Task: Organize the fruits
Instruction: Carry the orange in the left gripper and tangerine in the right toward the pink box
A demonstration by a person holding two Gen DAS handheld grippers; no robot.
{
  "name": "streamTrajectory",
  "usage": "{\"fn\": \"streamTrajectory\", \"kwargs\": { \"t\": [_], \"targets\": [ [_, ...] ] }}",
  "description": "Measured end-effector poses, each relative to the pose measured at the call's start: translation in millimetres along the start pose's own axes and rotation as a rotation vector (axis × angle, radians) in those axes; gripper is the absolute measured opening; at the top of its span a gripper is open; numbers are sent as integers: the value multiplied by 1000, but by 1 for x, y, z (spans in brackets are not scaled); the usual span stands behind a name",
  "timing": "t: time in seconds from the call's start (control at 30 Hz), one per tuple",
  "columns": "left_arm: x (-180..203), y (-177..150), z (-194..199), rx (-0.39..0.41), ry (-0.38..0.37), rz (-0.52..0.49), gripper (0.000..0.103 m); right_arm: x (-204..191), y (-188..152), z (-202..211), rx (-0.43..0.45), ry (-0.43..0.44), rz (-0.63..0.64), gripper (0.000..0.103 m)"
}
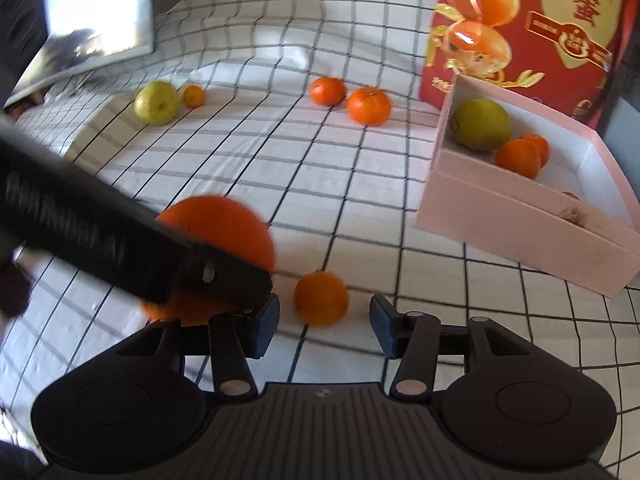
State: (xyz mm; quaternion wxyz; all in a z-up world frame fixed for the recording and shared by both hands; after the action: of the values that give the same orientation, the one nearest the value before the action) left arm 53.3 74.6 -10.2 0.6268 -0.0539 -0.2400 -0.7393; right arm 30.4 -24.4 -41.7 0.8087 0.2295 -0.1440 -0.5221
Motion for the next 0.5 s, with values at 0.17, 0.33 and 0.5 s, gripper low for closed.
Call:
{"fn": "streamTrajectory", "kwargs": {
  "t": [0.17, 0.33, 0.5],
  "targets": [
    [-4, -5, 1, -16, -28, 23, 77, 0, 1, 2, 7, 31, 4, 28],
    [-6, -12, 3, -28, -46, 44, 77, 10, 1, 6, 2, 13, -12, 28],
    [-4, -13, 2, -26, -30, 40, 77, 40, -5, 19, 10, -23, -66, 28]
  ]
}}
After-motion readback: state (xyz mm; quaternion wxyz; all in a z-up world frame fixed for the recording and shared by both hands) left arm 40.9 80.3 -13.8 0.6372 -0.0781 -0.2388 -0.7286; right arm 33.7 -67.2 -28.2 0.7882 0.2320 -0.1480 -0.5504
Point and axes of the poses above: each gripper's, at about its wrist camera, not at the fingertips, and z roughly against the way its jaws point, x to its right, y to its top, the point moved 8 cm from there along -z, roughly the way its jaws point, and after that the axes turned 11 degrees about -x, right-handed, at the moved point
